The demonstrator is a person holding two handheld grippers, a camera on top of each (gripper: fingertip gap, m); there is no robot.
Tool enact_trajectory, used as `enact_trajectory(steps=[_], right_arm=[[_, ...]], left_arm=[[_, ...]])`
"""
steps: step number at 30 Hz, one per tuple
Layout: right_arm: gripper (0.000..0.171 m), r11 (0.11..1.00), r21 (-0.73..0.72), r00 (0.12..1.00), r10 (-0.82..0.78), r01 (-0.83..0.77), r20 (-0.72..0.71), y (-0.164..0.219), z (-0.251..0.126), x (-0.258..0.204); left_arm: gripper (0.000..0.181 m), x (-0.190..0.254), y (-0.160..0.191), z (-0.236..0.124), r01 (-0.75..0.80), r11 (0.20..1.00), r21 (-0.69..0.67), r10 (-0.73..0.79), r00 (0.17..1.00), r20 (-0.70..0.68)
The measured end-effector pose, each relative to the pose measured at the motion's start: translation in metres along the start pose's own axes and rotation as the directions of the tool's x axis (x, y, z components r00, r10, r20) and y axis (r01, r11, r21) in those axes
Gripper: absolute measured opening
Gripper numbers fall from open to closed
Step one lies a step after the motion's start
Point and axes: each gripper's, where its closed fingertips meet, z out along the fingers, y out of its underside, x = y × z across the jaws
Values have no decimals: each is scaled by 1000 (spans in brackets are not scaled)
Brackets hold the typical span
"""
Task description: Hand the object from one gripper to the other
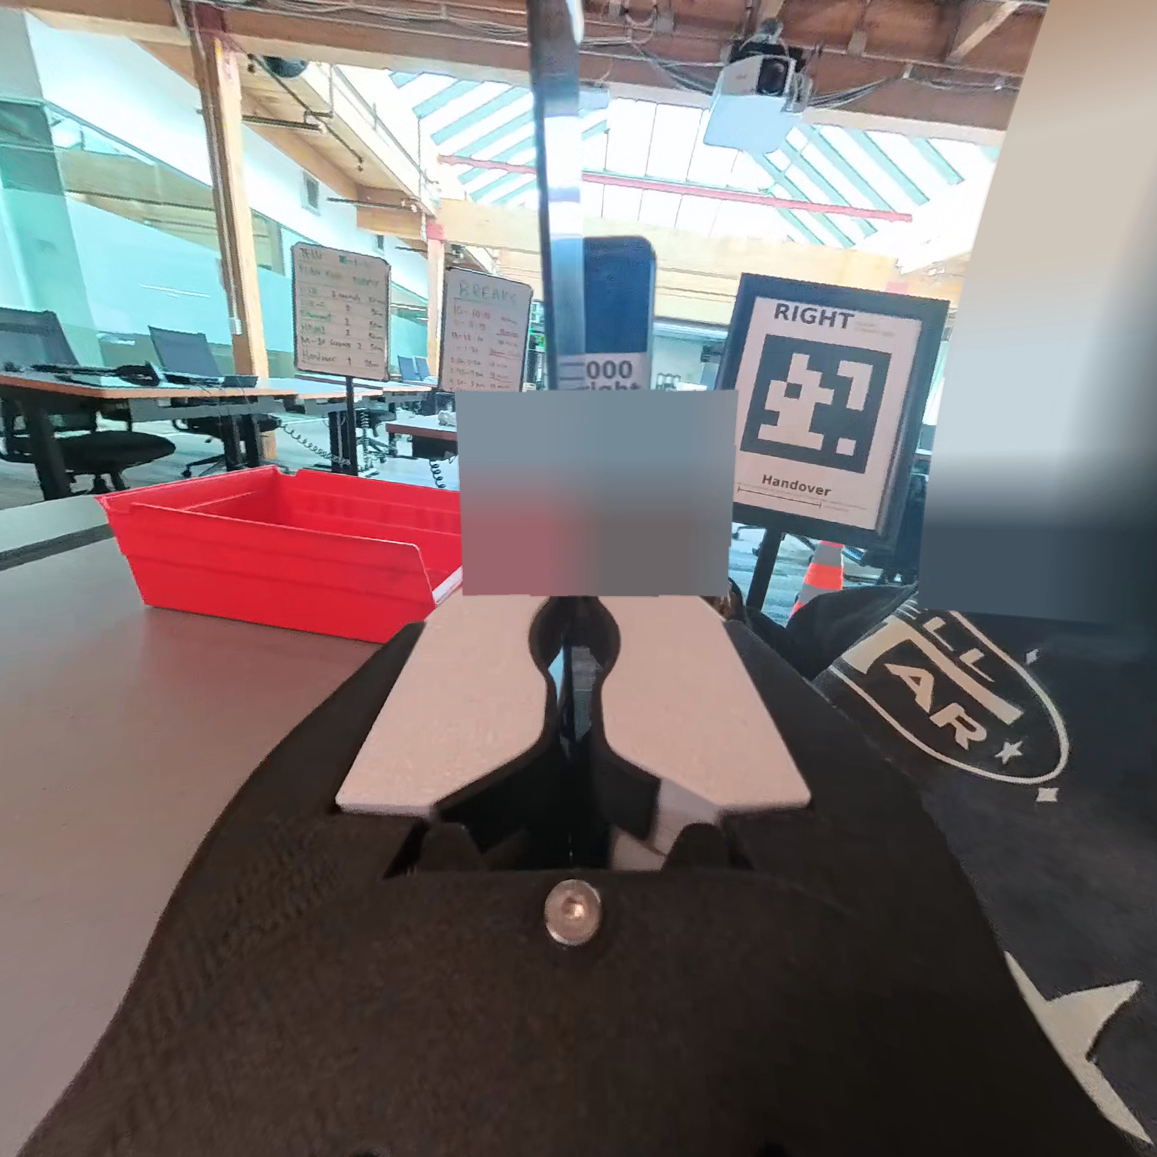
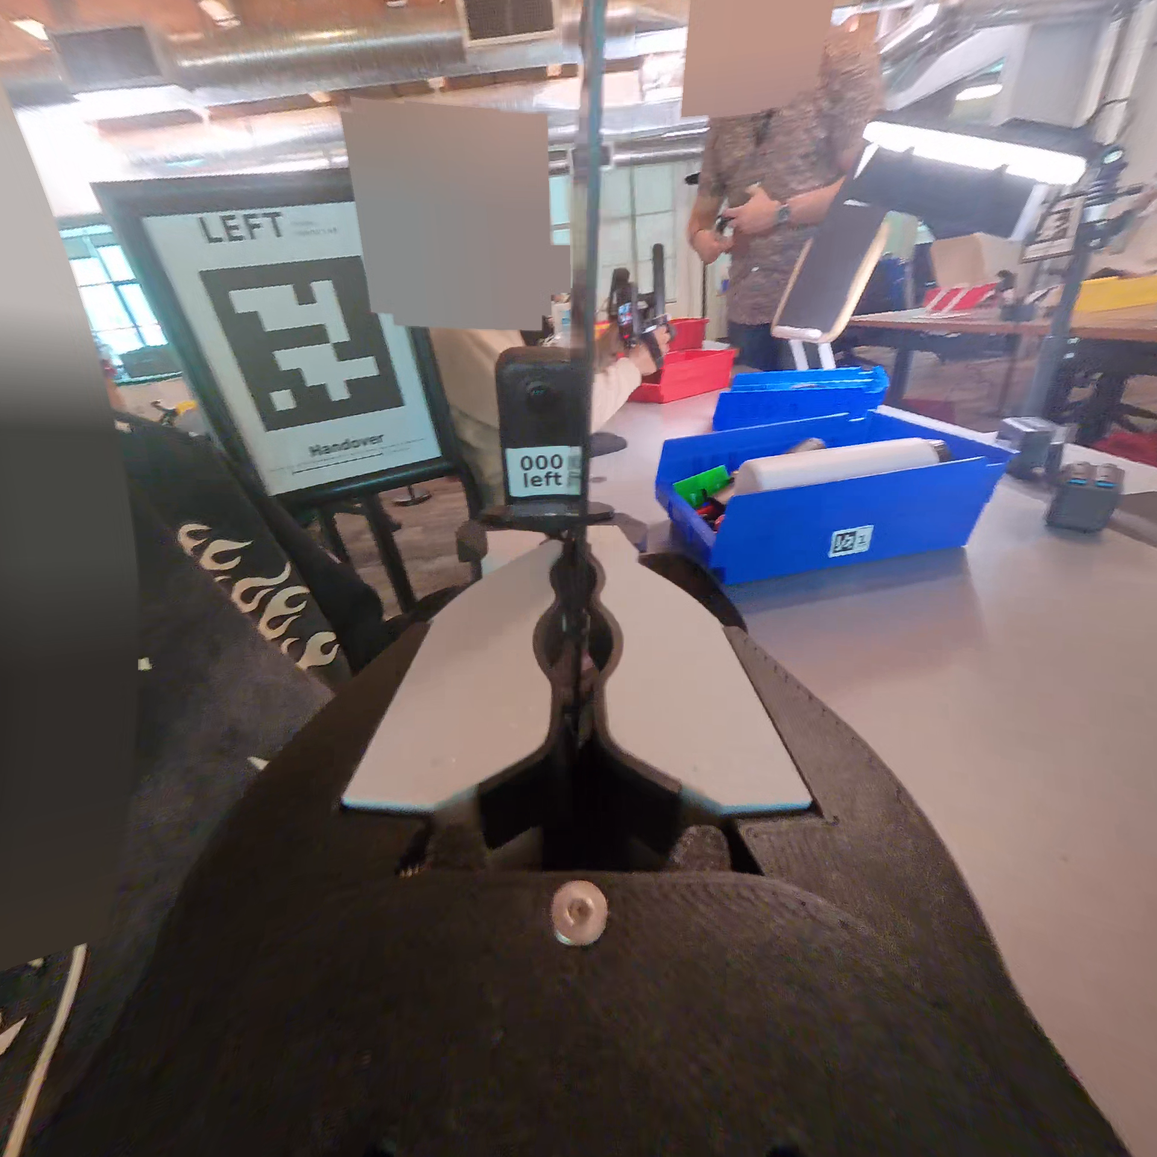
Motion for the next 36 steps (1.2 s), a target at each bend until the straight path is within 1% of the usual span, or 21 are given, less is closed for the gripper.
enact_trajectory(steps=[1,3,5,7,9,11,12,14,16,18,21,22,23,24,25,27,29,31,34,36], right_arm=[[2,1000,-10,1000,9,-8,10,1,0,-1],[2,999,-35,1000,3,-3,2,4,-1,0],[2,997,-75,1000,-4,4,-2,9,-2,1],[2,997,-79,1000,1,-1,3,10,-1,0],[2,996,-93,1000,0,1,15,12,-1,-2],[2,993,-118,1000,-2,3,11,16,0,-1],[2,993,-120,1000,-2,2,2,16,0,0],[3,993,-117,1000,4,-1,24,16,-1,-2],[5,994,-106,1000,-17,18,10,14,-3,-1],[14,999,-28,1000,-26,25,-11,2,-7,1],[16,999,49,1000,0,1,-9,-10,-12,1],[15,999,47,1000,-3,3,-7,-10,-11,0],[12,999,34,1000,-9,8,8,-7,-11,-2],[3,1000,20,999,-12,12,35,-5,-10,-6],[2,1000,12,999,-8,8,44,-5,-10,-7],[2,1000,-5,999,-3,4,49,-4,-11,-8],[2,999,-46,998,-7,10,58,2,-11,-10],[2,999,-50,998,-6,9,57,2,-11,-10],[2,999,-54,997,0,4,72,2,-11,-12],[2,997,-78,998,0,5,59,5,-12,-9]], left_arm=[[8,1,1,0,5,1000,-7,-5,1000,-9],[12,-2,-2,0,-17,1000,-2,17,1000,15],[23,-6,-11,-1,-43,999,25,41,998,49],[27,-7,-17,-1,-47,998,31,46,998,54],[25,-7,-24,0,-40,998,58,37,998,52],[7,-5,-30,-1,-31,994,104,28,999,37],[3,-2,-31,-1,-12,994,108,10,1000,13],[1,0,-30,-1,30,993,112,-28,999,-15],[1,-1,-26,0,12,995,96,-13,1000,1],[1,-2,-19,1,2,998,57,-2,1000,6],[1,4,-12,6,18,999,35,-17,999,-29],[1,6,-9,8,17,1000,24,-16,999,-36],[1,7,-6,10,11,1000,13,-11,999,-32],[2,6,-4,12,4,1000,7,-4,1000,-28],[2,7,-3,12,2,1000,7,-2,1000,-30],[7,8,-4,12,-11,1000,8,11,999,-35],[13,7,-13,10,-24,998,54,25,1000,-16],[15,5,-16,9,-32,998,51,32,999,-1],[18,9,-16,9,-42,998,53,43,999,-16],[20,13,-25,6,-12,992,123,17,999,-43]])
